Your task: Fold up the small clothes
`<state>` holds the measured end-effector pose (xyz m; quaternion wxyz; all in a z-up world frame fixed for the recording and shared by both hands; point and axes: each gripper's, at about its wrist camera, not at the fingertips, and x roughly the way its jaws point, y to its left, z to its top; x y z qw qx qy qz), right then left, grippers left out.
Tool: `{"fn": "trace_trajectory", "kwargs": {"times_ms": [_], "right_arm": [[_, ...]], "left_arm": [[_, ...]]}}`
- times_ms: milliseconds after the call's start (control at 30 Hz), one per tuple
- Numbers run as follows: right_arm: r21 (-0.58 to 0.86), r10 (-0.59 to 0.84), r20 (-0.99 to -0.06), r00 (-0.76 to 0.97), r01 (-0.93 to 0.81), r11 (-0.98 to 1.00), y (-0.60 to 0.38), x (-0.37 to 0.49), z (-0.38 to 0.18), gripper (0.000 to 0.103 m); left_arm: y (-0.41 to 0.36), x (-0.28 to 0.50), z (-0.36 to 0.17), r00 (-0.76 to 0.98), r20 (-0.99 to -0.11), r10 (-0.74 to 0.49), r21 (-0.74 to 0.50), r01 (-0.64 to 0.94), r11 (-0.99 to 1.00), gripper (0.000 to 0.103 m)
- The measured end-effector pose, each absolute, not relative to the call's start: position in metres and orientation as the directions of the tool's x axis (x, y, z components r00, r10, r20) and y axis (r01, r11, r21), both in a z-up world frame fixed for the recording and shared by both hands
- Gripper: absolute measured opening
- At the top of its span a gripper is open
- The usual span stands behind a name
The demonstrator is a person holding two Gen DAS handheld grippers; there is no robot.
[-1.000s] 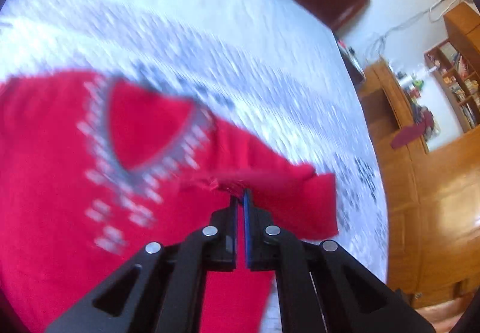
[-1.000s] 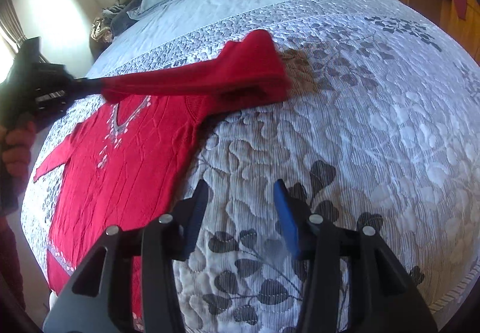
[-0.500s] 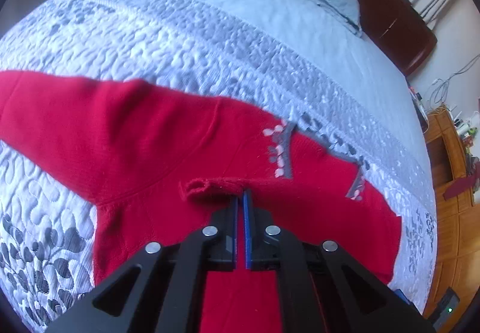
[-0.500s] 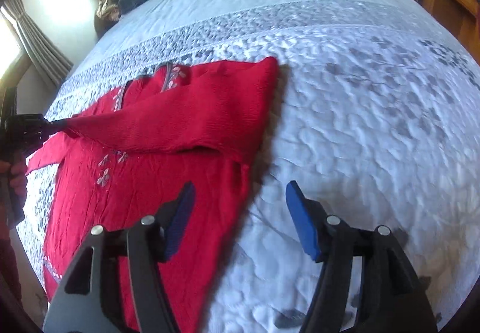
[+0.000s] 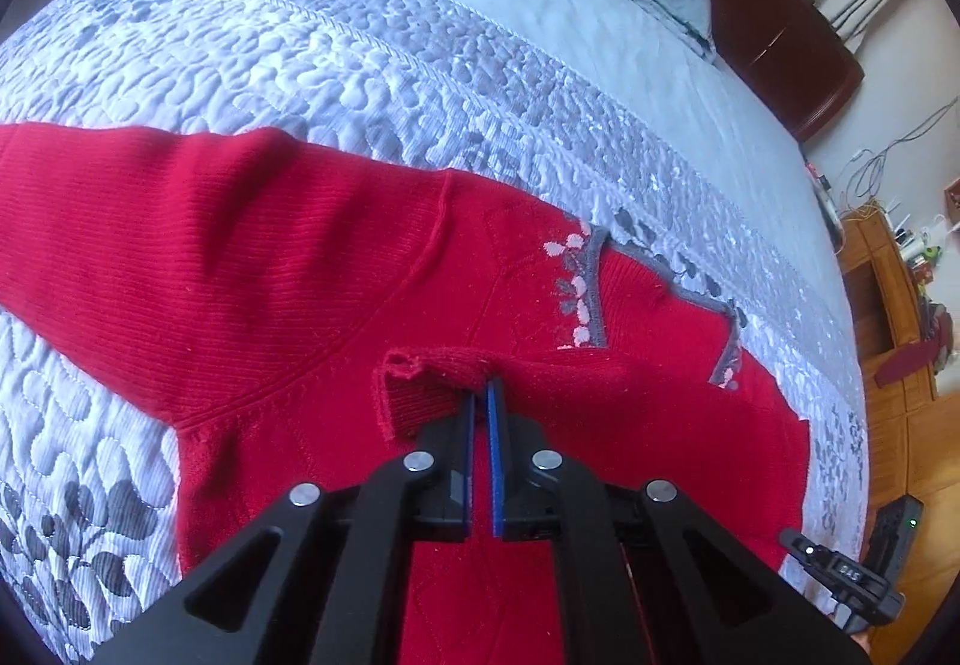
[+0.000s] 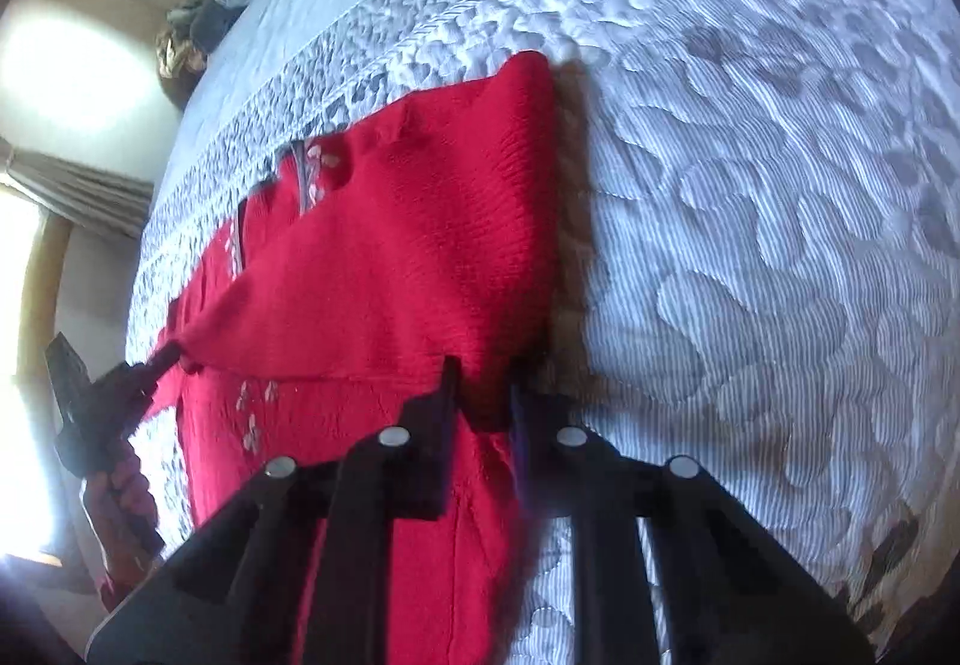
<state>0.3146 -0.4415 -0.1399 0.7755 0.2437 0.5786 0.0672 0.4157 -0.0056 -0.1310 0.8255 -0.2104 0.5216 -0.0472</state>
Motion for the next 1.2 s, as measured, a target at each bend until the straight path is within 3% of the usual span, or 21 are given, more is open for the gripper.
{"fn": "trace_trajectory", "kwargs": {"times_ms": [200,267,333,400,533,700,1033,1200], "right_arm": [[0.390,0.328,-0.902,0.282,0.200,0.899,-0.445,0.310,-0.151,0.014],[0.360,0.301,-0.909,0.288,0.178,0.916,-0.440,0.308,-0.142,0.023],[0.287,0.220,-0.919,0.327,0.173,0.942,-0.437,0.301,-0.125,0.041],[0.178,0.106,-0.917,0.384,0.155,0.972,-0.428,0.290,-0.104,0.041],[0.197,0.136,-0.896,0.424,0.104,0.975,-0.411,0.277,-0.089,0.042],[0.209,0.185,-0.896,0.403,0.017,0.978,-0.375,0.275,-0.094,0.042],[0.183,0.194,-0.903,0.384,-0.066,0.981,-0.335,0.267,-0.112,0.043],[0.174,0.188,-0.911,0.368,-0.072,0.982,-0.331,0.265,-0.121,0.046]], "left_arm": [[-0.001,0.412,-0.145,0.409,-0.850,-0.333,-0.418,-0.137,0.898,0.004],[0.003,0.409,-0.143,0.408,-0.831,-0.378,-0.465,-0.136,0.875,0.005],[0.009,0.404,-0.136,0.415,-0.794,-0.445,-0.535,-0.126,0.836,0.009],[0.018,0.398,-0.128,0.427,-0.768,-0.478,-0.575,-0.130,0.808,0.013],[0.018,0.395,-0.122,0.395,-0.770,-0.501,-0.587,-0.132,0.799,0.037],[0.011,0.404,-0.137,0.338,-0.766,-0.547,-0.627,-0.206,0.751,0.043],[0.032,0.424,-0.181,0.301,-0.797,-0.524,-0.601,-0.482,0.638,0.044],[0.035,0.433,-0.176,0.354,-0.769,-0.532,-0.637,-0.489,0.595,0.046]]}}
